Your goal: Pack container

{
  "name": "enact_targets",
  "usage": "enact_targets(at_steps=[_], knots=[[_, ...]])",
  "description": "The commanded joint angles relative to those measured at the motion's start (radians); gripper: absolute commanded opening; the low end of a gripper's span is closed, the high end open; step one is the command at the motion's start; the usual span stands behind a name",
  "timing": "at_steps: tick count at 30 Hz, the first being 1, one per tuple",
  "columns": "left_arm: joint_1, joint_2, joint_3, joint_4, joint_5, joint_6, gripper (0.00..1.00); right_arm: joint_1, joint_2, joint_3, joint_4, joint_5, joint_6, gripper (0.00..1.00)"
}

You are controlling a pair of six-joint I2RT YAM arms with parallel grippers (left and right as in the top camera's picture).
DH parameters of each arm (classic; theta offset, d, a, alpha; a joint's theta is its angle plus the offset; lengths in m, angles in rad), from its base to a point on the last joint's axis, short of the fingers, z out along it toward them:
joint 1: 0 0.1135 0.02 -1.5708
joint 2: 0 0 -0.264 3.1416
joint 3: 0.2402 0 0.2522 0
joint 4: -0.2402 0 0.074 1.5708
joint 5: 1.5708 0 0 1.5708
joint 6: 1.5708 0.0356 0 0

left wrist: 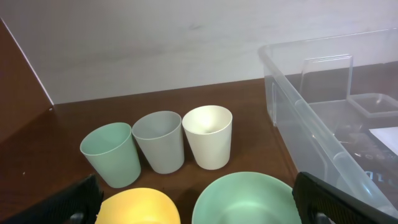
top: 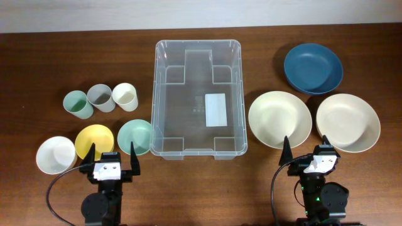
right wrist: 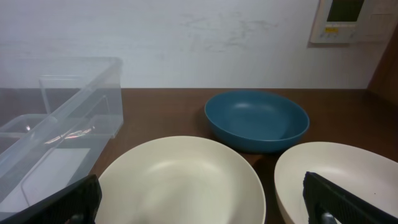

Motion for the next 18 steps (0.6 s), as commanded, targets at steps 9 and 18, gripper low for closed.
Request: enact_targets(at_steps=[9,18], knots=[[0.005,-0.009,-0.004,-0.002,0.003,0.013,1.00,-0.001,-0.010,-0.005,-0.006,-0.002,-0.006,0.99],[0.005,-0.009,-0.004,-0.002,0.003,0.013,1.00,-0.001,-0.010,-0.005,-0.006,0.040,-0.018,0.99]])
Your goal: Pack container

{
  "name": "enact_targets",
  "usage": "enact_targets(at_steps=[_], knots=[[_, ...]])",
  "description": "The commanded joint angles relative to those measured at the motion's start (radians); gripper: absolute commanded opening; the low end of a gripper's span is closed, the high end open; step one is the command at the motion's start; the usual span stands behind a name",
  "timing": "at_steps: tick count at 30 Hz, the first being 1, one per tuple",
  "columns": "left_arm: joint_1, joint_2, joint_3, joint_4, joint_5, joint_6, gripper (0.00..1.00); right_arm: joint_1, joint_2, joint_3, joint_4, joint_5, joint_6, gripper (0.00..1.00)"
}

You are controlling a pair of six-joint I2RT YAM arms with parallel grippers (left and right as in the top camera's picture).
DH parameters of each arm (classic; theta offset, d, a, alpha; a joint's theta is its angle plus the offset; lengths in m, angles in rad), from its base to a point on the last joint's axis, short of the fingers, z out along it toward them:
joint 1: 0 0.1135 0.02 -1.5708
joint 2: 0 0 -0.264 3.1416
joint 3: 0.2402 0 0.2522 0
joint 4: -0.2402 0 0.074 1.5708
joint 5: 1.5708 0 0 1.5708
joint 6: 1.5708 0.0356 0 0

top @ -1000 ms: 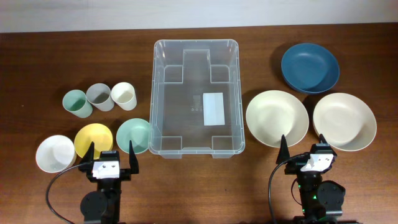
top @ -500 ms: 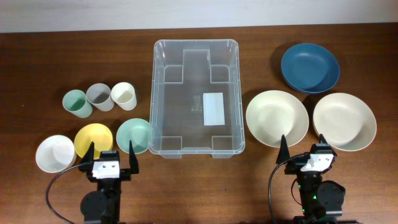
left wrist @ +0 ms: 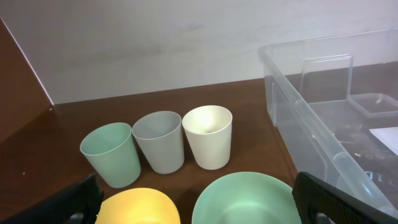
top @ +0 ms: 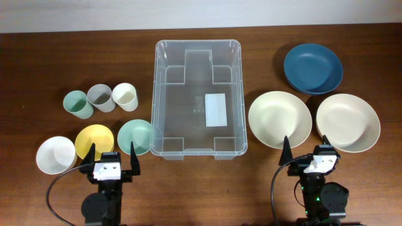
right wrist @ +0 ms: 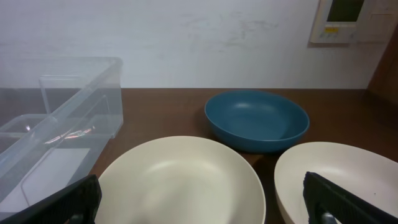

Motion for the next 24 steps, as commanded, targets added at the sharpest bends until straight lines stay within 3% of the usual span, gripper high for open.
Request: enact_targets(at_steps=[1,20,24], knots=[[0.005,-0.009,-0.004,-0.002,0.003,0.013,1.00,-0.001,-0.010,-0.005,0.000,0.092,-0.043,0.99],[0.005,-0.009,-0.004,0.004,-0.034,0.013,1.00,-0.001,-0.008,-0.005,-0.001,0.080,-0.039,0.99],[0.005,-0.009,-0.003,0.006,-0.035,0.013,1.00,-0.001,0.004,-0.005,0.000,0.077,0.029,0.99]])
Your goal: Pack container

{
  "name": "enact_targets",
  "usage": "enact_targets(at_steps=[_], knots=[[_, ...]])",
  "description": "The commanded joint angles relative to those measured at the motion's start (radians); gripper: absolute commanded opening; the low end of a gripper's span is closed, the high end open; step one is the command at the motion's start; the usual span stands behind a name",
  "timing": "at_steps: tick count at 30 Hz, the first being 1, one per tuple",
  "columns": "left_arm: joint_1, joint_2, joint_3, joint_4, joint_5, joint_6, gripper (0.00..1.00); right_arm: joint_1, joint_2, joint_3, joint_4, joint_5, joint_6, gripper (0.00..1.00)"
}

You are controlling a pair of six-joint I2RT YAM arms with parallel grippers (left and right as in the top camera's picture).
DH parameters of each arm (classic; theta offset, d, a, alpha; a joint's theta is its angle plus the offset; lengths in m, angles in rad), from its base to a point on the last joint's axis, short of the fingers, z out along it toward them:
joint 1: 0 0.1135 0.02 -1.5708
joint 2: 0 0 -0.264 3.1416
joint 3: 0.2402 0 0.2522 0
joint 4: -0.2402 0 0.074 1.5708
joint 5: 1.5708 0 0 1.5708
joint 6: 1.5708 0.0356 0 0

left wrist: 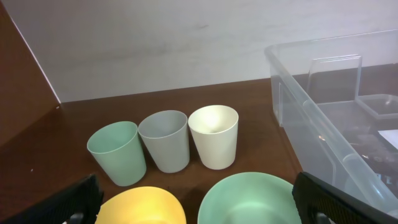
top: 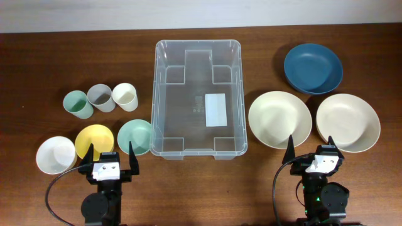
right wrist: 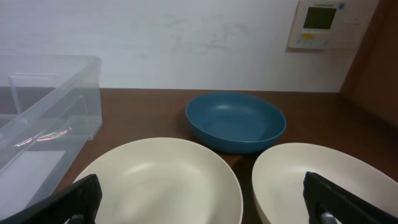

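Observation:
The clear plastic container (top: 155, 94) stands empty at the table's centre, apart from a white label on its floor. Left of it are a green cup (top: 78, 103), a grey cup (top: 100, 97) and a cream cup (top: 125, 96). Nearer me sit a white bowl (top: 55, 154), a yellow bowl (top: 94, 140) and a green bowl (top: 134, 135). To the right lie two cream plates (top: 279, 119) (top: 347, 122) and a blue plate (top: 313, 68). My left gripper (top: 112, 152) is open just behind the yellow and green bowls. My right gripper (top: 311, 150) is open at the near edge of the cream plates. Neither holds anything.
A white wall rises behind the table, with a wall control panel (right wrist: 319, 23) at the upper right of the right wrist view. Bare brown wood table (top: 38, 63) surrounds the objects.
My right gripper has shifted a little to the right, so the blue plate sits further left in its view. The left wrist view has shifted slightly left. Both stay open.
At both earlier moments the two grippers were open and still at the near edge, with all cups, bowls and plates outside the container. Now both arms have shifted slightly and no object has moved.

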Motion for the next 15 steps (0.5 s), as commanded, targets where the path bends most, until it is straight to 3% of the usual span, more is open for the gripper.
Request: enact_targets(at_steps=[1,8,15], knots=[[0.005,-0.009,-0.002,0.011,-0.011,-0.001,1.00,-0.001,0.006,-0.005,-0.005,0.005,0.105,0.99],[0.005,0.032,0.087,-0.012,-0.011,-0.127,1.00,-0.002,0.009,0.047,-0.013,0.011,0.184,0.99],[0.005,0.294,0.335,-0.084,0.009,-0.127,1.00,-0.003,0.234,0.277,-0.148,0.040,0.184,0.99]])
